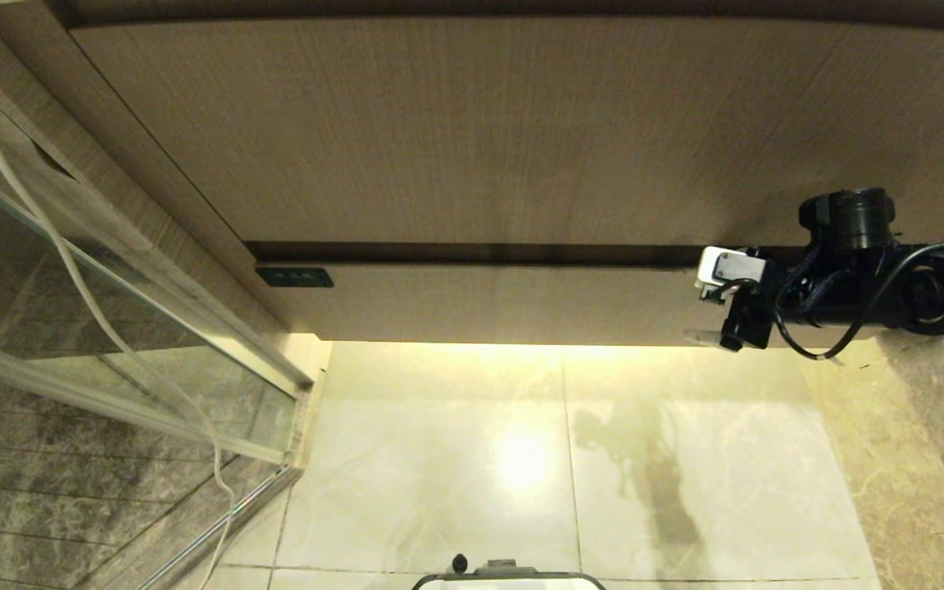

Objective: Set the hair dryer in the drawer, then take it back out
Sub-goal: Pull open the drawer

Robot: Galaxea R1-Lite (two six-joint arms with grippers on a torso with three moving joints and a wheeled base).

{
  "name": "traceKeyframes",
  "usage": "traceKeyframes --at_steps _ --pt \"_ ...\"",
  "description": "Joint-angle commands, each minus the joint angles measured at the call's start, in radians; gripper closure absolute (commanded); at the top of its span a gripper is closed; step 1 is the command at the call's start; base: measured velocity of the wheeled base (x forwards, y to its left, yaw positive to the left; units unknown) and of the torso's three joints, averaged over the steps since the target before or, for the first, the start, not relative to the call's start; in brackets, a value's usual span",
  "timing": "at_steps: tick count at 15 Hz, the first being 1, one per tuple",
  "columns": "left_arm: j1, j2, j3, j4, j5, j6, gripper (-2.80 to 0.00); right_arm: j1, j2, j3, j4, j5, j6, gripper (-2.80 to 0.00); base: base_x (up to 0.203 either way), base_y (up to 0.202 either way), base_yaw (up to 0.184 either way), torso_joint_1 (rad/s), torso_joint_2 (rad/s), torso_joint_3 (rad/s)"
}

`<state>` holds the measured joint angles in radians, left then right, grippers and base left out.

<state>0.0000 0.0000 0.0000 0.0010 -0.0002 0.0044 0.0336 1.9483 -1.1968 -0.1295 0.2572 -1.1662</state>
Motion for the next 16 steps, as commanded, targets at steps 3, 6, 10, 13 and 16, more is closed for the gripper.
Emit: traceKeyframes --at_steps 3,6,10,13,16 --pt "0.0 0.0 0.001 0.001 0.0 0.0 0.0 0.0 -0.002 -0.006 0.014 -0.001 0.01 -2.8 0.0 0.0 0.0 0.0 0.0 0.0" --pt "0.0 0.0 0.002 0.001 0.0 0.0 0.0 -0.001 -0.02 0.014 0.045 -0.001 0.01 -2.8 0.0 0.0 0.0 0.0 0.0 0.0" --pt "0.0 0.0 0.002 0.001 0.0 0.0 0.0 -0.001 -0.027 0.013 0.046 0.007 0.013 -2.8 0.0 0.0 0.0 0.0 0.0 0.0" --pt "0.0 0.0 0.0 0.001 0.0 0.0 0.0 -0.003 -0.06 0.046 0.047 0.011 0.013 -2.8 0.0 0.0 0.0 0.0 0.0 0.0" --pt "0.0 0.0 0.001 0.001 0.0 0.0 0.0 -0.02 -0.137 0.107 0.089 0.018 0.062 -2.8 0.0 0.0 0.0 0.0 0.0 0.0"
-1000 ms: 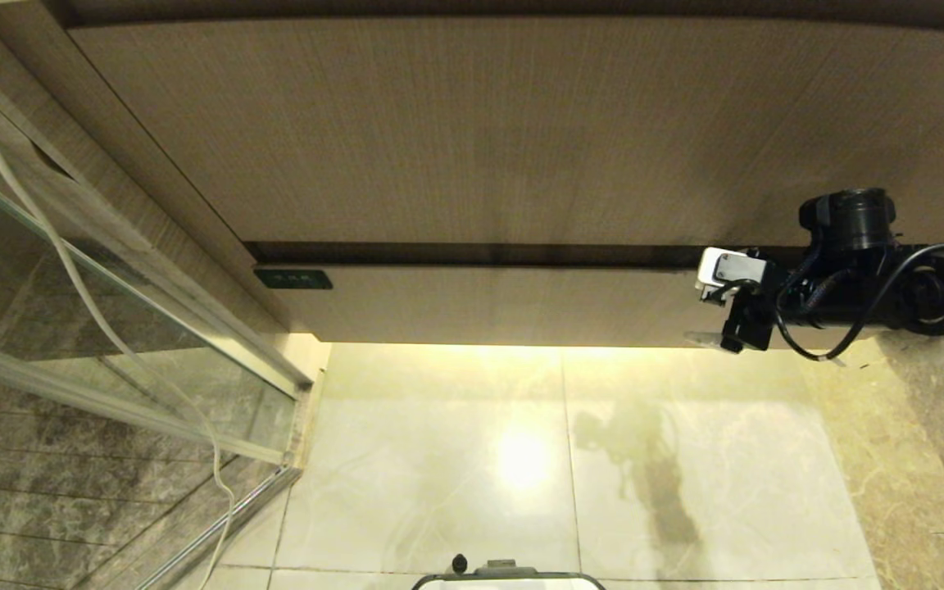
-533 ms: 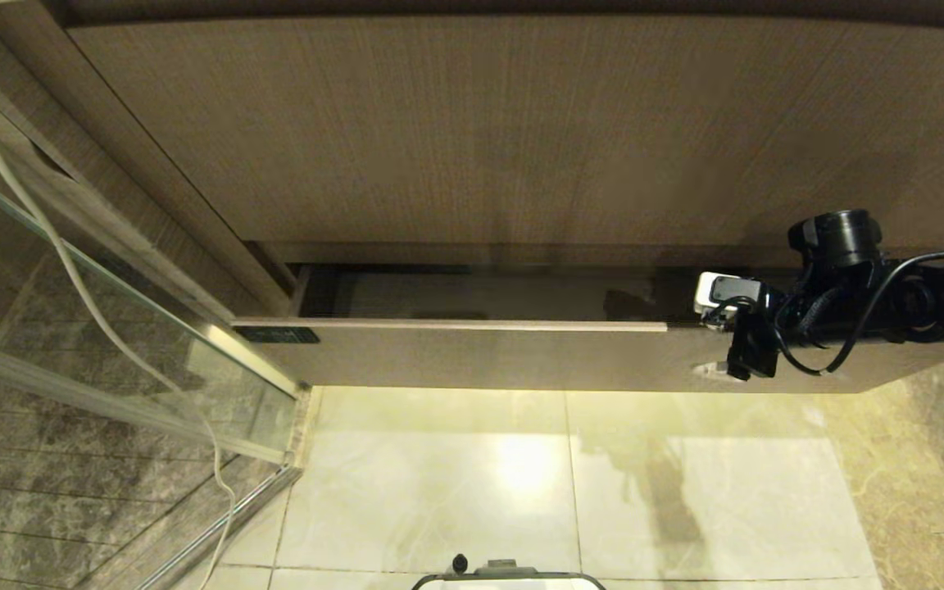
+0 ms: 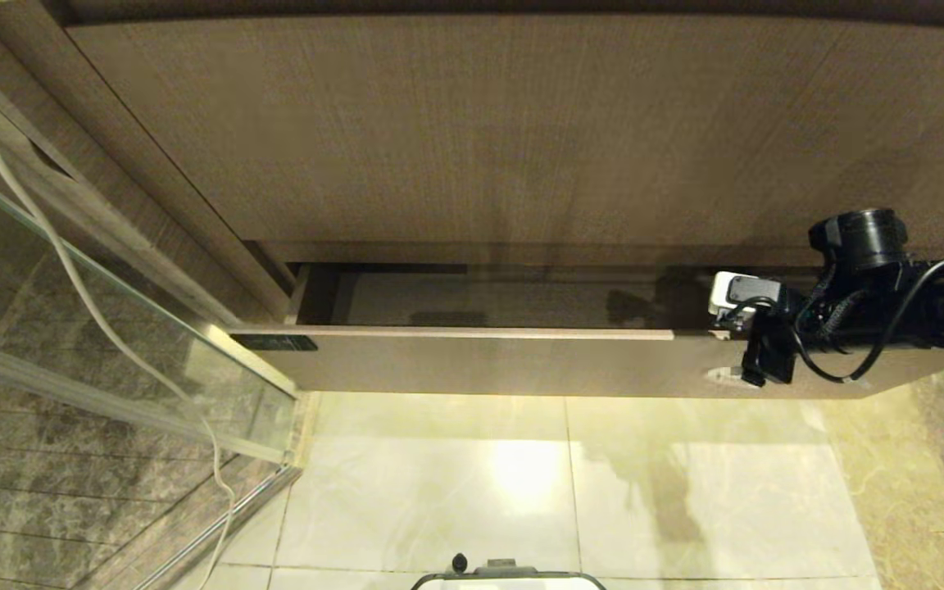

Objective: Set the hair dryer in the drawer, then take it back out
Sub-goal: Pull open the drawer

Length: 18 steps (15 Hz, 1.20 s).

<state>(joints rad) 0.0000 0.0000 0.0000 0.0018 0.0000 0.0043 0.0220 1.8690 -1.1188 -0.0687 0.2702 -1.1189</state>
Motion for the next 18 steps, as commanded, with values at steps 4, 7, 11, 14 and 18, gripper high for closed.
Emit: traceKeyframes --at_steps 4,7,11,14,18 --pt "0.0 0.0 0.001 0.0 0.0 0.0 0.0 -0.041 -0.171 0.083 0.184 0.013 0.178 -2.8 0.0 0.0 0.0 0.0 0.0 0.0" --pt "0.0 0.0 0.0 0.0 0.0 0.0 0.0 -0.062 -0.226 0.133 0.247 0.01 0.198 -2.8 0.0 0.0 0.0 0.0 0.0 0.0" --pt "0.0 0.0 0.002 0.0 0.0 0.0 0.0 -0.062 -0.237 0.087 0.254 0.009 0.255 -2.8 0.0 0.0 0.0 0.0 0.0 0.0" --pt "0.0 0.0 0.0 0.0 0.0 0.0 0.0 -0.062 -0.255 0.064 0.253 0.008 0.312 0.0 0.0 0.0 0.0 0.0 0.0 0.0" --pt "0.0 0.0 0.002 0.0 0.0 0.0 0.0 -0.071 -0.35 0.031 0.256 -0.029 0.452 0.0 0.0 0.0 0.0 0.0 0.0 0.0"
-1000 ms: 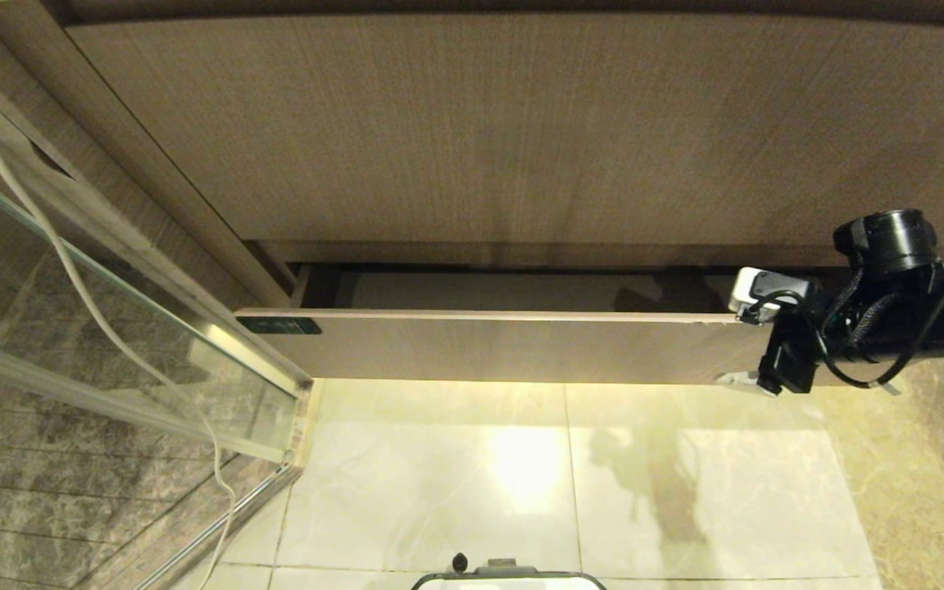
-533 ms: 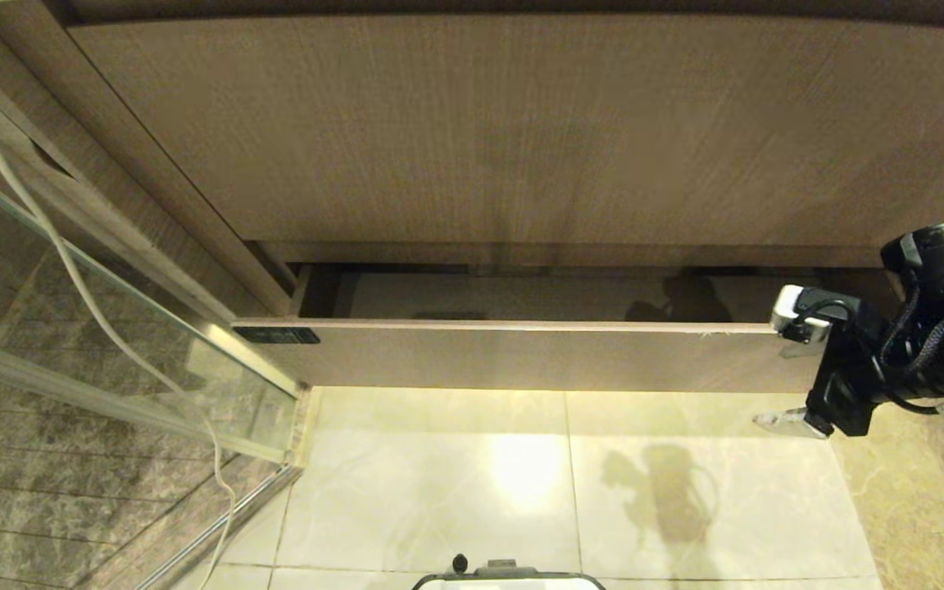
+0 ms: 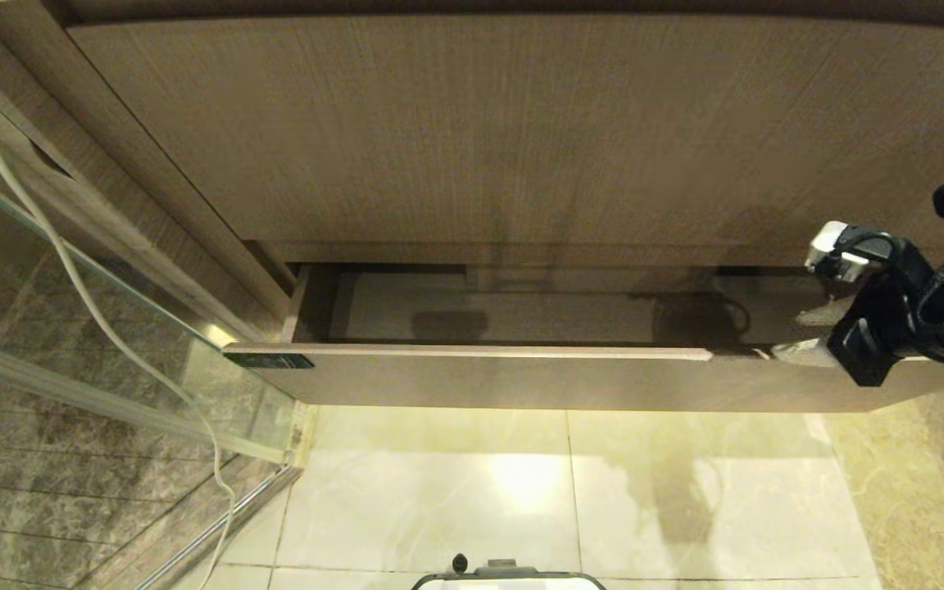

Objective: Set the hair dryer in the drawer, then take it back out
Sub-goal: Pull open the drawer

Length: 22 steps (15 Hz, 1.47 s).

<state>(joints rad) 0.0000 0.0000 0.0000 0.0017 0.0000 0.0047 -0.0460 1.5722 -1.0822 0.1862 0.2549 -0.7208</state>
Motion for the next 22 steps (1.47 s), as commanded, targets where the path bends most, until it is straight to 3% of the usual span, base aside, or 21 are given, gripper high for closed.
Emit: traceKeyframes --at_steps 1,2,5,7,11,15,18,20,22 --pt "0.0 0.0 0.002 0.0 0.0 0.0 0.0 -0.003 -0.076 -0.002 0.0 -0.053 0.114 0.0 0.0 0.0 0.0 0.0 0.0 0.0" --pt "0.0 0.0 0.002 0.0 0.0 0.0 0.0 -0.003 -0.102 0.003 0.0 -0.1 0.18 0.0 0.0 0.0 0.0 0.0 0.0 0.0" --pt "0.0 0.0 0.0 0.0 0.0 0.0 0.0 0.009 -0.239 0.061 0.009 -0.266 0.508 0.0 0.0 0.0 0.0 0.0 0.0 0.0" --pt "0.0 0.0 0.0 0.0 0.0 0.0 0.0 0.023 -0.372 0.188 -0.003 -0.358 0.606 0.0 0.0 0.0 0.0 0.0 0.0 0.0" --pt "0.0 0.0 0.0 0.0 0.0 0.0 0.0 0.029 -0.73 0.632 -0.161 -0.415 0.679 0.0 0.0 0.0 0.0 0.0 0.0 0.0" --pt "0.0 0.0 0.002 0.0 0.0 0.0 0.0 0.008 -1.096 0.97 -0.297 -0.422 0.701 0.0 0.0 0.0 0.0 0.0 0.0 0.0" --pt "0.0 0.0 0.001 0.0 0.0 0.0 0.0 0.004 -1.301 1.063 -0.327 -0.395 0.703 0.0 0.0 0.0 0.0 0.0 0.0 0.0" --pt "0.0 0.0 0.002 0.0 0.0 0.0 0.0 0.021 -1.384 1.081 -0.283 -0.286 0.695 0.0 0.0 0.0 0.0 0.0 0.0 0.0" --pt "0.0 0.0 0.002 0.0 0.0 0.0 0.0 0.034 -1.437 1.085 -0.227 -0.253 0.699 0.0 0.0 0.0 0.0 0.0 0.0 0.0"
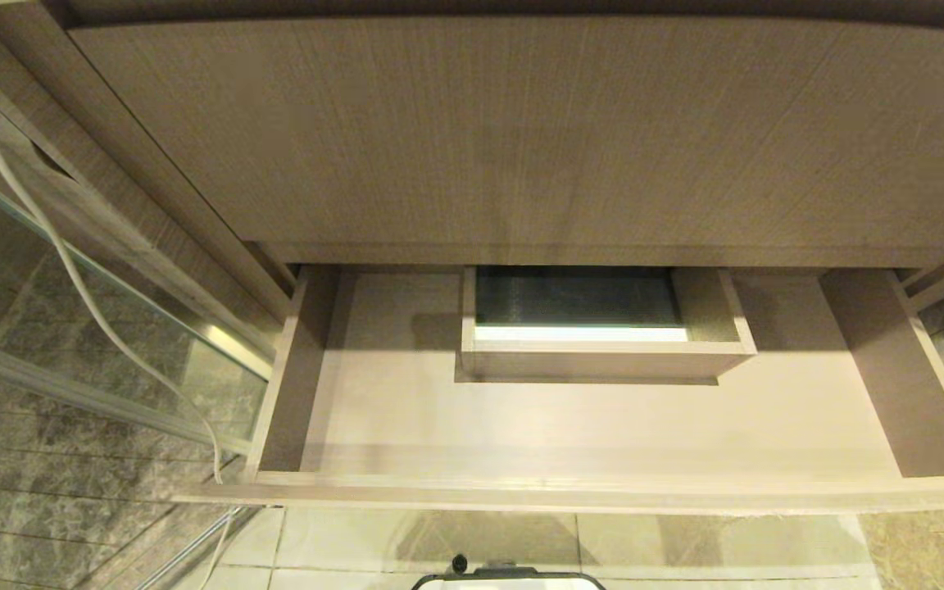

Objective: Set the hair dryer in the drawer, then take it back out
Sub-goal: Pull open the drawer, then pick up the hairdryer

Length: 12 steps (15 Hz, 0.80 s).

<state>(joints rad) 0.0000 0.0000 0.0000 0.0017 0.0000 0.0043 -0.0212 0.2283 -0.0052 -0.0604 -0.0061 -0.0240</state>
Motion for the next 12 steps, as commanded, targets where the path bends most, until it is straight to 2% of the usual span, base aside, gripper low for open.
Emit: traceKeyframes --at_steps 1,3,5,7,12 --pt "0.0 -0.001 0.001 0.0 0.0 0.0 0.0 0.014 -0.145 0.008 0.034 0.007 0.012 0.0 0.0 0.0 0.0 0.0 0.0 0.0" --pt "0.0 0.0 0.0 0.0 0.0 0.0 0.0 0.018 -0.234 0.008 0.043 0.005 0.023 0.0 0.0 0.0 0.0 0.0 0.0 0.0" --pt "0.0 0.0 0.0 0.0 0.0 0.0 0.0 0.02 -0.231 0.008 0.051 0.006 0.023 0.0 0.0 0.0 0.0 0.0 0.0 0.0" --pt "0.0 0.0 0.0 0.0 0.0 0.0 0.0 0.02 -0.231 0.007 0.051 0.003 0.056 0.0 0.0 0.0 0.0 0.0 0.0 0.0" --pt "0.0 0.0 0.001 0.0 0.0 0.0 0.0 0.02 -0.231 0.007 0.053 0.002 0.056 0.0 0.0 0.0 0.0 0.0 0.0 0.0"
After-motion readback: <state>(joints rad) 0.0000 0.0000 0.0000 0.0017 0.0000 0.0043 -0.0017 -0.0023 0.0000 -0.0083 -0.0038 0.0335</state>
